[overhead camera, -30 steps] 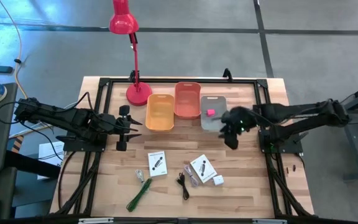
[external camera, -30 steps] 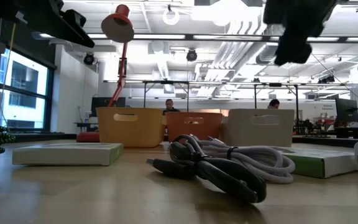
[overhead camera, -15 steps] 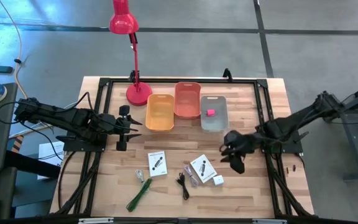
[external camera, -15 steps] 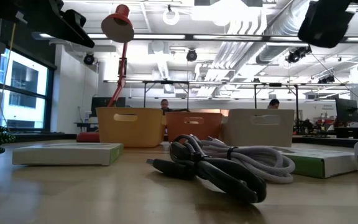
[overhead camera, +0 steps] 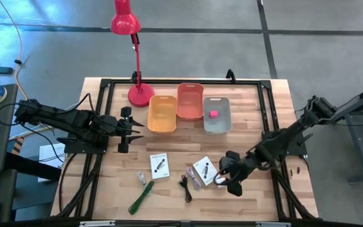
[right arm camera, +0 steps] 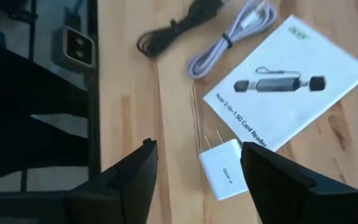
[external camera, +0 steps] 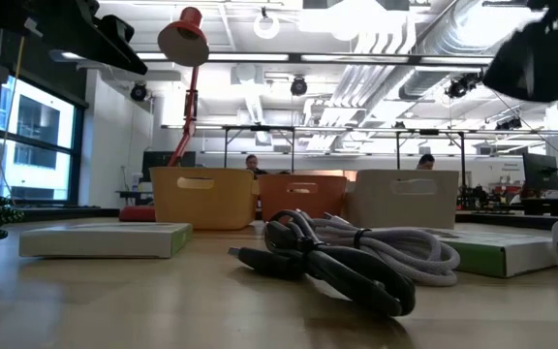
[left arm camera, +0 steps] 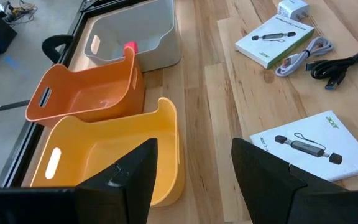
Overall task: Pick and place items into bin
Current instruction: Put the white charger adaptor into the gray bin
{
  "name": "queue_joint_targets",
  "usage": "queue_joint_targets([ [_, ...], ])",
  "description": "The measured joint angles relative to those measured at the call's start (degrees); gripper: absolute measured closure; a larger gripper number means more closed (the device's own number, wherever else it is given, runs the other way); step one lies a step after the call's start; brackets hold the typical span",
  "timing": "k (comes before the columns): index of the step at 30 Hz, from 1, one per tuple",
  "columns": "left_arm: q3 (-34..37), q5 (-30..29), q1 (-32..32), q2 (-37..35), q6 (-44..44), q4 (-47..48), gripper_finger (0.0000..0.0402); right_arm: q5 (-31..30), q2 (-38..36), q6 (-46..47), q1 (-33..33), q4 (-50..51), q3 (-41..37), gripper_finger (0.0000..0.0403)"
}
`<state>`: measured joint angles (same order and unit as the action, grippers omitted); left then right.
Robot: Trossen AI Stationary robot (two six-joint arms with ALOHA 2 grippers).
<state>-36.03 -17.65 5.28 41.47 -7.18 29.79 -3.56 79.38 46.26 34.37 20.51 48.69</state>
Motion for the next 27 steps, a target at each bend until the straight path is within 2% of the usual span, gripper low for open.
queue_joint_targets([
  [6, 0.0, 0.0, 0.0, 0.0, 0.0, 0.01, 0.0208, -1.52, 5.2, -0.63, 2.59, -1.14, 0.0, 0.0174],
  [14, 0.0, 0.0, 0.0, 0.0, 0.0, 0.08, 0.0208, -7.33, 8.93, -1.45, 3.91, -0.01, 0.0, 0.0171],
  [21, 0.0, 0.0, 0.0, 0.0, 0.0, 0.2, 0.0208, -1.86, 12.6, -4.94, 3.99, 0.01, 0.0, 0.017],
  [27, 0.0, 0.02, 0.0, 0.0, 0.0, 0.32, 0.0208, -3.61, 13.26, -5.37, 3.9, -0.19, 0.0, 0.017],
])
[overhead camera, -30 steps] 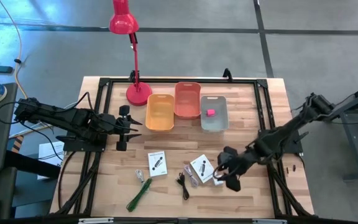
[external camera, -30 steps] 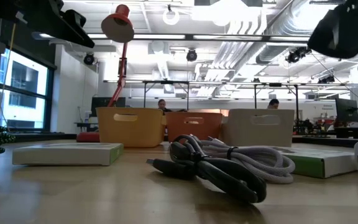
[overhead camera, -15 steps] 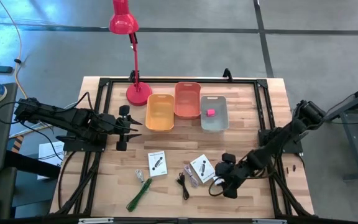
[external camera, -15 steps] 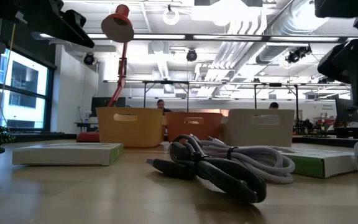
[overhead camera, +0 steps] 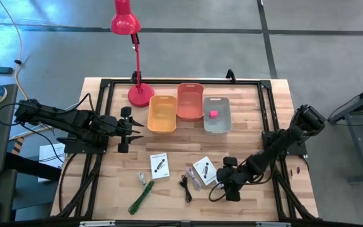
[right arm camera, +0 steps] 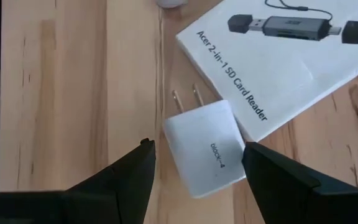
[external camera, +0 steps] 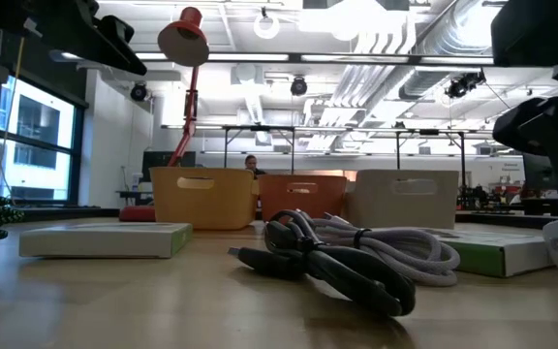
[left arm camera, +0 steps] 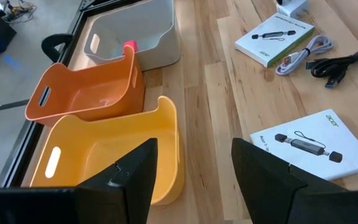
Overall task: Pick and place items into bin
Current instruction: Put the white charger adaptor into the gray bin
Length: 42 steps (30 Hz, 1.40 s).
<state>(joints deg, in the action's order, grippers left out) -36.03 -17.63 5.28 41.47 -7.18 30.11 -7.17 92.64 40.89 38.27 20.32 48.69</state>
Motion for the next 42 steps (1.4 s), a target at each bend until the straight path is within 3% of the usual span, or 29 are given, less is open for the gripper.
queue_joint_targets([
  [26, 0.0, -0.02, 0.0, 0.0, 0.0, 0.02, 0.0208, 4.13, 2.57, -7.93, -0.05, -2.01, 0.0, 0.0169],
  [35, 0.0, -0.02, 0.0, 0.02, 0.0, 0.01, 0.0208, 2.8, 3.78, -0.54, -0.04, -2.08, 0.0, 0.0172],
  [42, 0.0, 0.46, 0.0, 0.02, 0.46, 0.0, 0.0208, 2.57, 3.68, 6.08, -0.01, -0.59, 0.0, 0.0209],
])
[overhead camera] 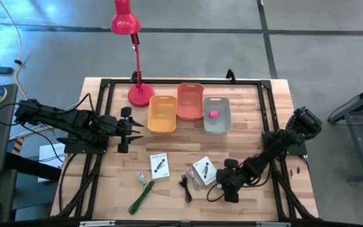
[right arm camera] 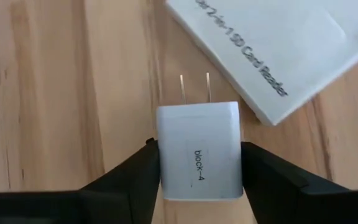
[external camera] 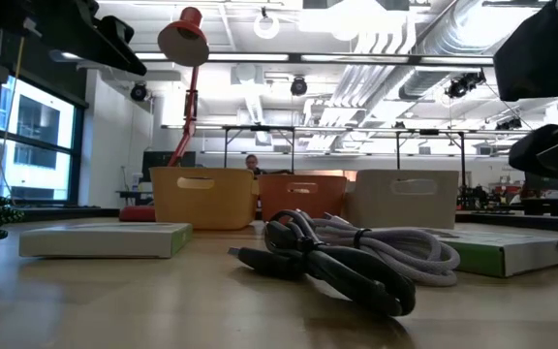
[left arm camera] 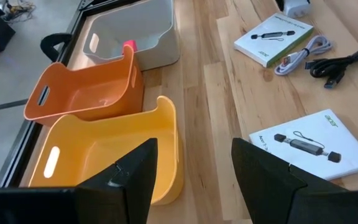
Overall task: Pick and place items into bin
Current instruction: Put the white charger adaptor into the gray bin
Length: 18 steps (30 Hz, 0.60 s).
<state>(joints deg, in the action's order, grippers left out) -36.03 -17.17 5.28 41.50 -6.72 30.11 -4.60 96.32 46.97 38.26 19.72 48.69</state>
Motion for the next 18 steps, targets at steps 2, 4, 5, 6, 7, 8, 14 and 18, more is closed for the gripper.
queue_joint_targets([
  [2, 0.0, 1.35, 0.0, 0.0, 0.84, 0.0, 0.0208, -0.13, -0.09, 2.31, 0.0, 1.07, 0.03, 0.0219],
  [4, 0.0, 3.39, 0.0, 0.0, 1.22, 0.0, 0.0208, -0.76, -0.12, 4.69, 0.16, 2.03, 0.11, 0.0223],
  [5, 0.0, 4.6, 0.0, 0.0, 1.45, 0.01, 0.0208, -1.16, -0.12, 5.97, 0.29, 2.46, 0.11, 0.0223],
  [6, 0.0, 5.99, 0.0, 0.0, 1.64, 0.04, 0.0208, -1.6, -0.12, 7.28, 0.44, 2.88, 0.11, 0.022],
  [7, 0.0, 7.47, 0.0, 0.0, 2.16, 0.14, 0.0208, -2.0, -0.12, 8.47, 0.56, 3.37, 0.11, 0.0216],
  [8, 0.0, 9.1, 0.0, 0.0, 2.68, 0.32, 0.0208, -2.39, -0.12, 9.8, 0.74, 3.8, 0.11, 0.0211],
  [14, 0.0, 21.78, 0.0, -0.02, 5.21, 3.75, 0.0208, -4.2, -0.1, 17.5, 1.96, 8.39, 0.05, 0.0204],
  [18, 0.0, 25.78, 0.04, -0.02, 5.97, 5.3, 0.0208, -5.59, -0.14, 22.0, 2.42, 10.92, 0.06, 0.0216],
])
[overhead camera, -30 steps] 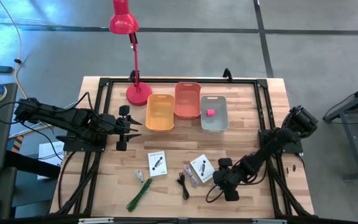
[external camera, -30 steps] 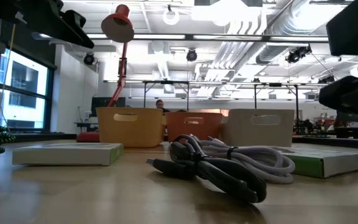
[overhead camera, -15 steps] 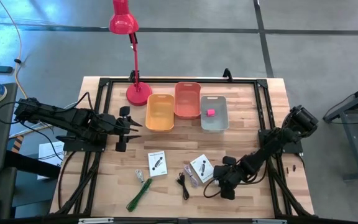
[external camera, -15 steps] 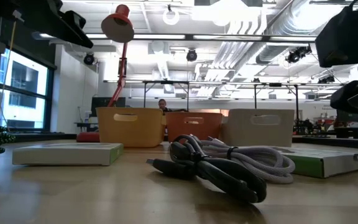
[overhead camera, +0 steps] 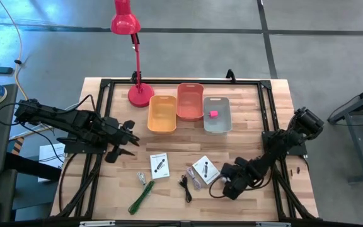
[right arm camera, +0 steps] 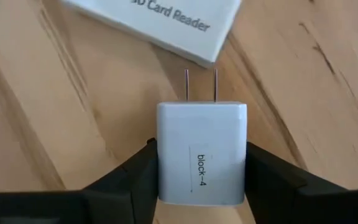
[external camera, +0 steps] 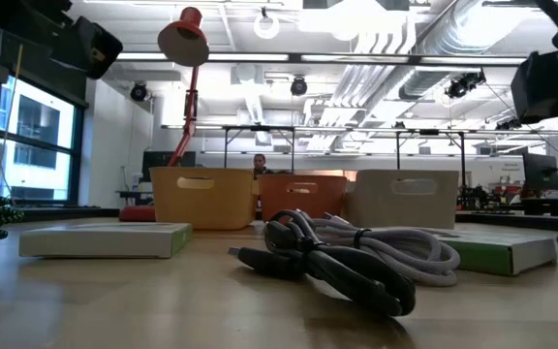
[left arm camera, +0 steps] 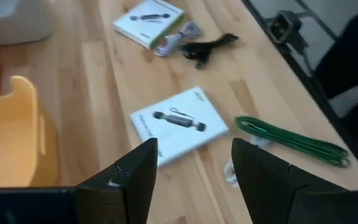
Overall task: Pick and place items into bin
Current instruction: Put the white charger adaptor into the gray bin
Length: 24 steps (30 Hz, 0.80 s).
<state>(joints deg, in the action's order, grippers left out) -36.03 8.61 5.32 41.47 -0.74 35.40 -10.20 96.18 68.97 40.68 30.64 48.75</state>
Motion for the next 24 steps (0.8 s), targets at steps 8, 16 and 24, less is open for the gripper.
queue_joint_targets([
  [8, 0.0, -2.22, -0.02, 0.0, -0.34, 0.5, 0.0208, -2.25, -0.03, 6.16, -0.01, 4.82, 0.05, 0.021],
  [16, 0.0, -6.18, -0.04, 0.0, -0.51, 0.61, 0.0208, -1.36, -0.05, 11.68, -1.13, 13.97, 0.05, 0.0219],
  [24, 0.0, -8.25, -0.04, 0.0, -1.17, 0.61, 0.0208, -4.12, 0.02, 11.49, -6.05, 15.52, -0.08, 0.0215],
])
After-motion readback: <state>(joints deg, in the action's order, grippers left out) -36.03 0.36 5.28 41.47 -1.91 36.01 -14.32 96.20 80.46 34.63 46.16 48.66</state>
